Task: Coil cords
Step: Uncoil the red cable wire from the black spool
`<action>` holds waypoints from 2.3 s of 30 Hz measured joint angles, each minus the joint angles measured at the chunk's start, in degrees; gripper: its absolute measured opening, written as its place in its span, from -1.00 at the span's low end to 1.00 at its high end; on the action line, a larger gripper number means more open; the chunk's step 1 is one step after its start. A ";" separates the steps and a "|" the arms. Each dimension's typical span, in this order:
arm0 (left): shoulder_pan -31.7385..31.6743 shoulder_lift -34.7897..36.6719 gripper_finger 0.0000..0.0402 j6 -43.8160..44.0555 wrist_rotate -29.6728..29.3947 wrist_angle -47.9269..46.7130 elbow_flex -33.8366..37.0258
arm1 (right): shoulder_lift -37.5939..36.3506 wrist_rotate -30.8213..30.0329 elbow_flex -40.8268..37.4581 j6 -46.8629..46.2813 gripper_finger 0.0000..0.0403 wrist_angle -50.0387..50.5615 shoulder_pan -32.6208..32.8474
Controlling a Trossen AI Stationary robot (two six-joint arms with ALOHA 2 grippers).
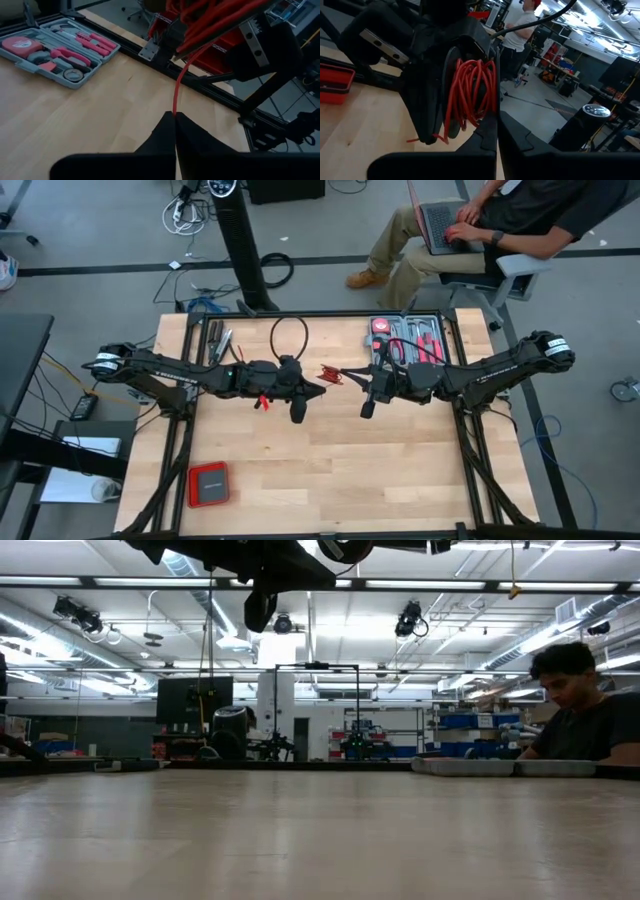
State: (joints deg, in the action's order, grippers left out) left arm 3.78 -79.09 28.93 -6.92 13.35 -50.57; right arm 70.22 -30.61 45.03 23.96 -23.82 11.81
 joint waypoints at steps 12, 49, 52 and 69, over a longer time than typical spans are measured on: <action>1.15 0.00 -1.00 -1.86 5.63 4.38 0.00 | 0.00 -1.31 -2.18 -1.02 -1.00 -0.24 -0.32; 1.22 5.81 -1.00 -1.71 0.44 -21.84 0.00 | -0.68 -1.51 -2.20 -12.36 -1.00 -3.42 -2.29; 1.22 5.81 -1.00 -1.76 3.05 -21.19 0.00 | 0.93 -6.56 -2.20 -11.28 -1.00 -1.86 -2.61; 2.62 6.77 -1.00 -7.12 13.81 -8.57 -0.04 | 3.77 -12.21 -2.20 -14.11 -1.00 13.71 -1.41</action>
State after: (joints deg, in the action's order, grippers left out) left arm 6.39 -72.32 21.81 6.89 4.78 -50.61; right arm 73.98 -42.82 42.83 9.85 -10.11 10.40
